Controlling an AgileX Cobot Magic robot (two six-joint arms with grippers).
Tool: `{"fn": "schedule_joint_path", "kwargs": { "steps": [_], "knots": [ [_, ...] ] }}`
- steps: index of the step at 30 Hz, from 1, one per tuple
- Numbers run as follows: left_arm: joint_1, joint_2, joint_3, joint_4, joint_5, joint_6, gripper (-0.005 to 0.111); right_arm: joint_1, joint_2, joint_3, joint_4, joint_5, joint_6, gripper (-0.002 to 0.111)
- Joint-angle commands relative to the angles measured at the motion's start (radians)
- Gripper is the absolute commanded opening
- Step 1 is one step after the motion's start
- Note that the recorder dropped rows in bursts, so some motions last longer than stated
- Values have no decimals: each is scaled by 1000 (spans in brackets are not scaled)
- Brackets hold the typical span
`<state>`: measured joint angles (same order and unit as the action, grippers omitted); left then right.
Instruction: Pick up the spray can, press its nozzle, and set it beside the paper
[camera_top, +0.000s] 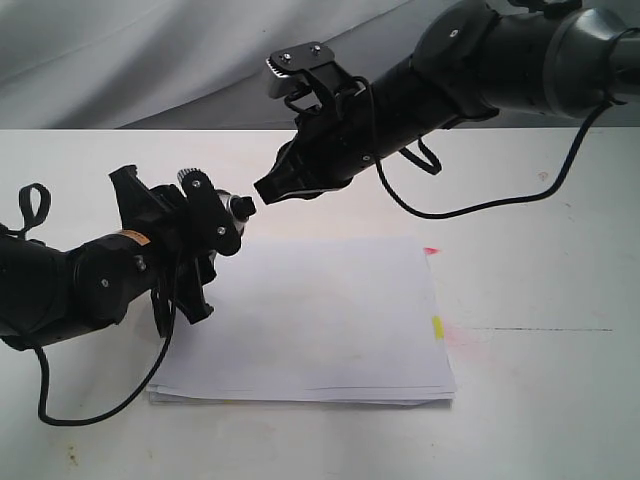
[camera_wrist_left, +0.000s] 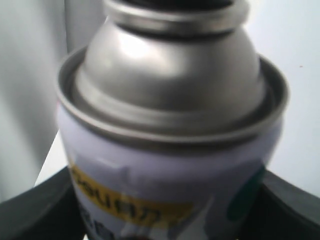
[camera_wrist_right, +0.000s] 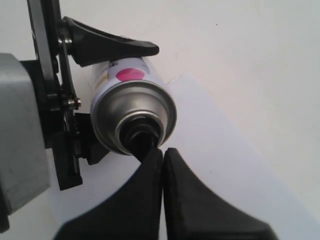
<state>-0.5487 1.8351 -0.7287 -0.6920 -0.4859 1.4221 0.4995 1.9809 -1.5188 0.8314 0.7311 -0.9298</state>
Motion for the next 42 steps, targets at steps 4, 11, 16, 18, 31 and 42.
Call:
{"fn": "schedule_joint_path", "kwargs": {
  "steps": [4, 11, 16, 18, 31, 42],
  "knots": [
    [-3, -8, -11, -6, -32, -8, 0, 2, -2, -8, 42, -7, -36, 0],
    [-3, -8, -11, -6, -32, -8, 0, 2, 0, -8, 49, -6, -38, 0],
    [-3, -8, -11, -6, -32, -8, 0, 15, 0, -8, 49, -9, -38, 0],
    [-3, -8, -11, -6, -32, -8, 0, 26, 0, -8, 49, -18, -38, 0],
    [-3, -8, -11, -14, -32, -8, 0, 37, 17, -8, 37, -42, -38, 0],
    [-3, -8, -11, -12, -32, -8, 0, 37, 70, -8, 84, -38, -91, 0]
  ]
}}
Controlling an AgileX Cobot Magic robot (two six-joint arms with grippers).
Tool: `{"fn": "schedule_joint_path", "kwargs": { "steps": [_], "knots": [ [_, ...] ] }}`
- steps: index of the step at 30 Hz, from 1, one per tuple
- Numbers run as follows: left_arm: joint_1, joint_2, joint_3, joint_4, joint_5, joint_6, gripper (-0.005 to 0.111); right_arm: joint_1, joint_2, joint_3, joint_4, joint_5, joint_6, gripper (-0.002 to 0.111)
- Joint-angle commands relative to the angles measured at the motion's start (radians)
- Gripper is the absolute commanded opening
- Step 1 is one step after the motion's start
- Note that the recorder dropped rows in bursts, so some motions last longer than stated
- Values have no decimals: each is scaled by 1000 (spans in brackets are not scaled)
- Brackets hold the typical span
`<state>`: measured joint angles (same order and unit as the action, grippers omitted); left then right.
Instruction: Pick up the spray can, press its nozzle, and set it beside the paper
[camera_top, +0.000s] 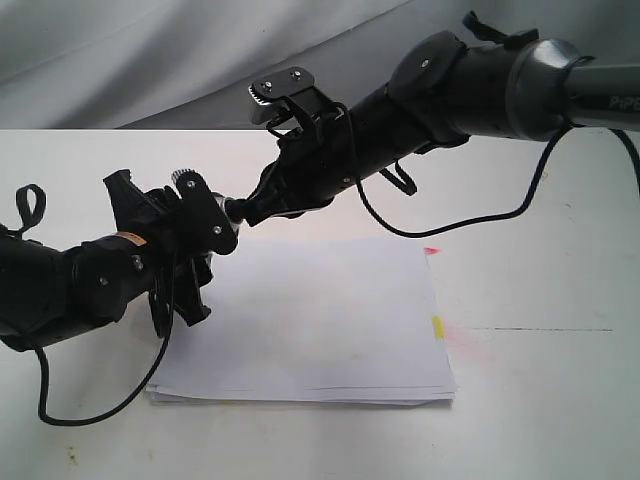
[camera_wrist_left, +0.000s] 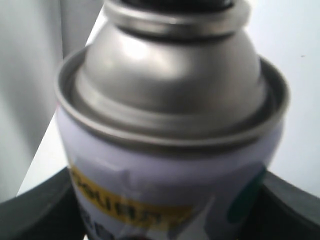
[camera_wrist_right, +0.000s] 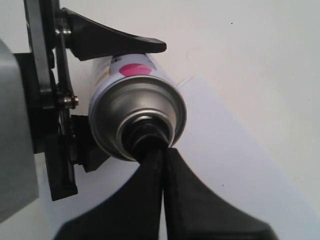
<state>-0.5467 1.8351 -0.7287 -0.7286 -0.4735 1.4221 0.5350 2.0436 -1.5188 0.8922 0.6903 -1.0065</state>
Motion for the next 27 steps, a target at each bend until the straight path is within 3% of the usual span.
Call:
{"fn": "schedule_joint_path", "kwargs": {
  "steps": [1, 27],
  "knots": [
    [-5, -8, -11, 27, -44, -8, 0, 2, 8, -8, 23, 3, -14, 0],
    [-5, -8, -11, 27, -44, -8, 0, 4, 8, -8, 68, 23, -41, 0]
  ]
}}
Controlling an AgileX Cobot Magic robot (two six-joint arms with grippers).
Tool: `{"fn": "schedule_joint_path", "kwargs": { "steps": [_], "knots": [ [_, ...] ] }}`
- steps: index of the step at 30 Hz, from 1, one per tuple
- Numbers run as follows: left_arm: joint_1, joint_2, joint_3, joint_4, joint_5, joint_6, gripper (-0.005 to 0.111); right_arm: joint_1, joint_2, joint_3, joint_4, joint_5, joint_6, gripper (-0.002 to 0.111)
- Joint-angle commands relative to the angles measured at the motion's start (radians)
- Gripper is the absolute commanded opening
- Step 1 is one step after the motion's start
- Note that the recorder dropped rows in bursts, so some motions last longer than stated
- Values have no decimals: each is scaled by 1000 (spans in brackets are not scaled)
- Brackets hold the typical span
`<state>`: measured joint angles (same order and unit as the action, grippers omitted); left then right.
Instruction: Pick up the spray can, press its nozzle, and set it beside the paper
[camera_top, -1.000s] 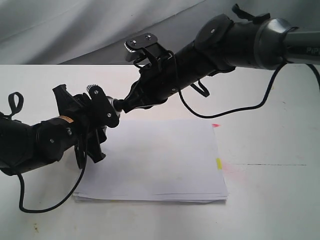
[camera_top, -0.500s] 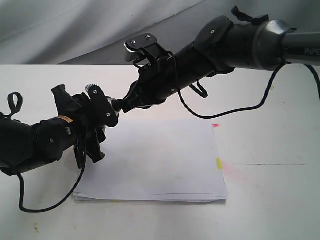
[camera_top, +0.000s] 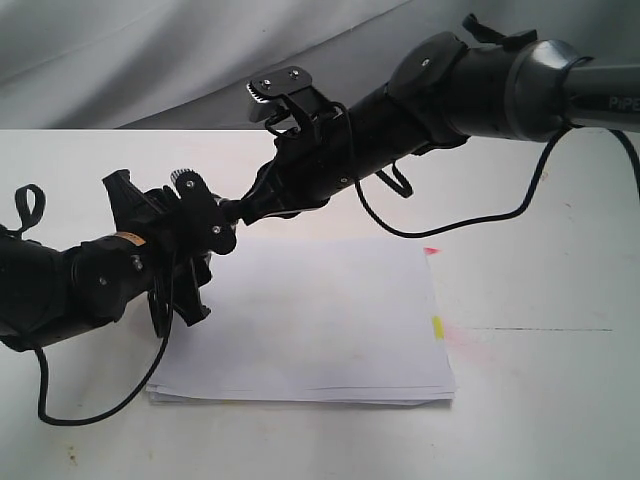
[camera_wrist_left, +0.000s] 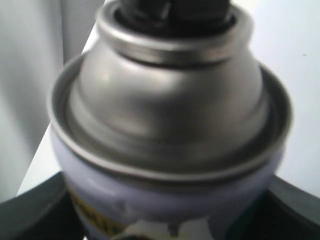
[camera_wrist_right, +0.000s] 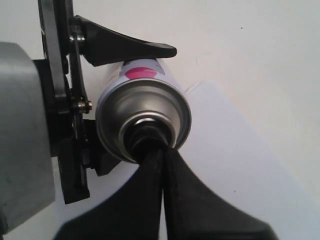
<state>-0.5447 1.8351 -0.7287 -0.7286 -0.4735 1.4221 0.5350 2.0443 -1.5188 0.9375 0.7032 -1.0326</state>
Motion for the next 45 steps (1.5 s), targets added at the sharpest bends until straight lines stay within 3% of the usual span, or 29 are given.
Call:
{"fn": "schedule_joint_path", "kwargs": {
  "steps": [1, 26, 45],
  "knots": [
    [-7, -8, -11, 27, -44, -8, 0, 4, 7, -8, 22, 12, -15, 0],
    [-7, -8, -11, 31, -44, -8, 0, 4, 5, -8, 22, 16, -18, 0],
    [-7, -8, -11, 24, -44, -8, 0, -36, -152, -2, -132, 132, 80, 0]
  ]
}}
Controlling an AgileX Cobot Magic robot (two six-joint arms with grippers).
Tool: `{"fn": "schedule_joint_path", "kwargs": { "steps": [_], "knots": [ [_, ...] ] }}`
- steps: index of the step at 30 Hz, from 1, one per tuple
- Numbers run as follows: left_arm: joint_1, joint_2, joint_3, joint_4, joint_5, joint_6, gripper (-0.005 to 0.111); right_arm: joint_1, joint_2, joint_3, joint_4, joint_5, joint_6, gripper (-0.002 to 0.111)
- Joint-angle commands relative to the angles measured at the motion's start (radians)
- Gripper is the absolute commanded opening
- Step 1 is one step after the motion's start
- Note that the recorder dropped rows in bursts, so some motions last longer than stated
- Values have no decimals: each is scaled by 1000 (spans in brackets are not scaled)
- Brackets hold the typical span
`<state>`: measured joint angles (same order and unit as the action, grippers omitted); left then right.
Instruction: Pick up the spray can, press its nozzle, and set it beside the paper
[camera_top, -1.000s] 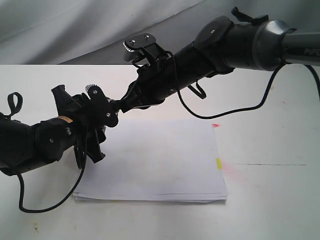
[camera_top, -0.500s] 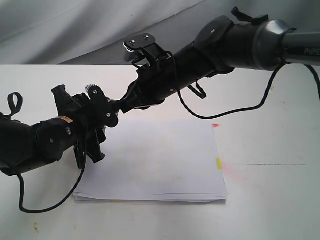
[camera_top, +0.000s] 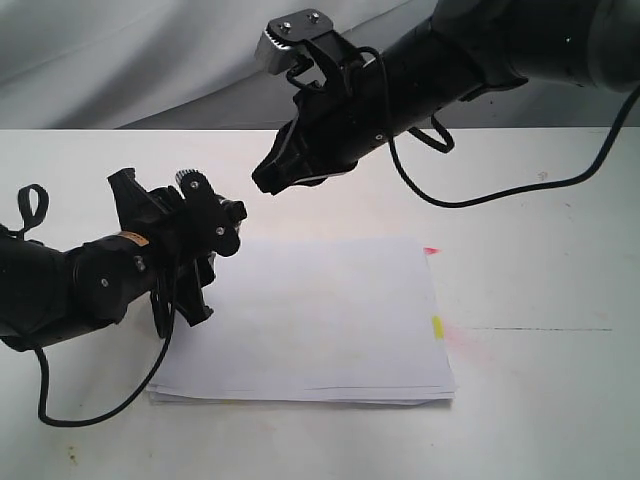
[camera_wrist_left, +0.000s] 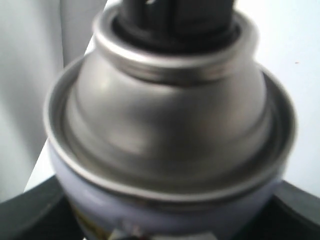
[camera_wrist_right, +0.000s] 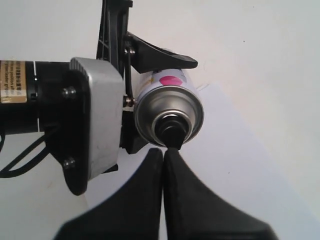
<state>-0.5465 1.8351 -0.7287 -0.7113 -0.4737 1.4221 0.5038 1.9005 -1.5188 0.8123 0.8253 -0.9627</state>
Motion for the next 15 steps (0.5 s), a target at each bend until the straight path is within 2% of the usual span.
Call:
{"fn": "schedule_joint_path", "kwargs": {
  "steps": [1, 10, 15],
  "knots": [
    [-5, -8, -11, 7, -48, -8, 0, -5, -8, -2, -7, 10, 10, 0],
    [-5, -14, -11, -21, -70, -100, 0, -5, -10, -2, -47, 58, 37, 0],
    [1, -95, -9, -84, -78, -181, 0, -5, -19, -2, -90, 73, 103, 0]
  ]
}}
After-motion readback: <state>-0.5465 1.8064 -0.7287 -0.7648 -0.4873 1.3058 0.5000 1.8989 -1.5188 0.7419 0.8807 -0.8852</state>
